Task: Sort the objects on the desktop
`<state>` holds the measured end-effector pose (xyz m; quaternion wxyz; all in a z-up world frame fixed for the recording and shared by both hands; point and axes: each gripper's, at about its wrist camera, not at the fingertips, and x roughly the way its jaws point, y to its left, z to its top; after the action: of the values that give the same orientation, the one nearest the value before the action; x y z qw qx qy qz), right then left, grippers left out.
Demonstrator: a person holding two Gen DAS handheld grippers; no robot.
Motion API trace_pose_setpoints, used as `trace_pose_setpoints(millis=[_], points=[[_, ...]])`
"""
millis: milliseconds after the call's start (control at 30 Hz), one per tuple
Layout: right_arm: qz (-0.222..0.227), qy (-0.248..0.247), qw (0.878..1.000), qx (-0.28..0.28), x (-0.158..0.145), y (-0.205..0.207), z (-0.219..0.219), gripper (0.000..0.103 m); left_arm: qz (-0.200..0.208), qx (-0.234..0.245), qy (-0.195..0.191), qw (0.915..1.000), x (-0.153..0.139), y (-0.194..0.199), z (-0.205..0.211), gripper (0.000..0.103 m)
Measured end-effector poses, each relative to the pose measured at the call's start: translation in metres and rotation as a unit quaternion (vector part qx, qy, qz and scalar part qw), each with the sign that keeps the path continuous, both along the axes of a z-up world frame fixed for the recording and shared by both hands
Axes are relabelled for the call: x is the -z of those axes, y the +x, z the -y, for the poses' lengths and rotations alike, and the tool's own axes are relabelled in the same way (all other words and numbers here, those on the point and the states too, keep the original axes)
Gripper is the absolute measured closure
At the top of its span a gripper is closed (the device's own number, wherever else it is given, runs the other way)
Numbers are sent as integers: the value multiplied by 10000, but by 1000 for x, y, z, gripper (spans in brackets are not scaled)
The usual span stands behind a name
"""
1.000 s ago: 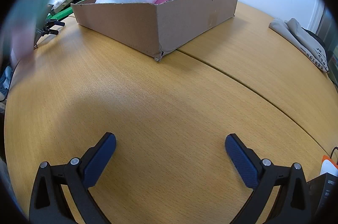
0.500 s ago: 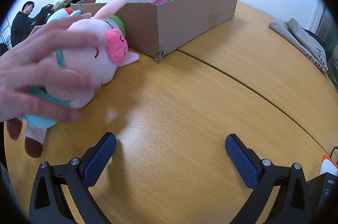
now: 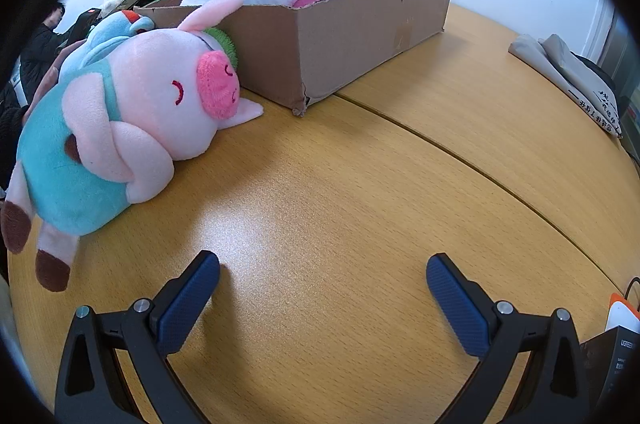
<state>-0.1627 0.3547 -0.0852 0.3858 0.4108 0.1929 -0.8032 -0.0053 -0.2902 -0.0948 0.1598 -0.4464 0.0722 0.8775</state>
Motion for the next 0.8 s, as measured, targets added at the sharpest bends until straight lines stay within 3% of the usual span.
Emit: trace_pose_setpoints(millis=[800], points=[[0,3,10000,12,0,0,0,0,-5,0,-25,10000,-1,-21,-8,0]])
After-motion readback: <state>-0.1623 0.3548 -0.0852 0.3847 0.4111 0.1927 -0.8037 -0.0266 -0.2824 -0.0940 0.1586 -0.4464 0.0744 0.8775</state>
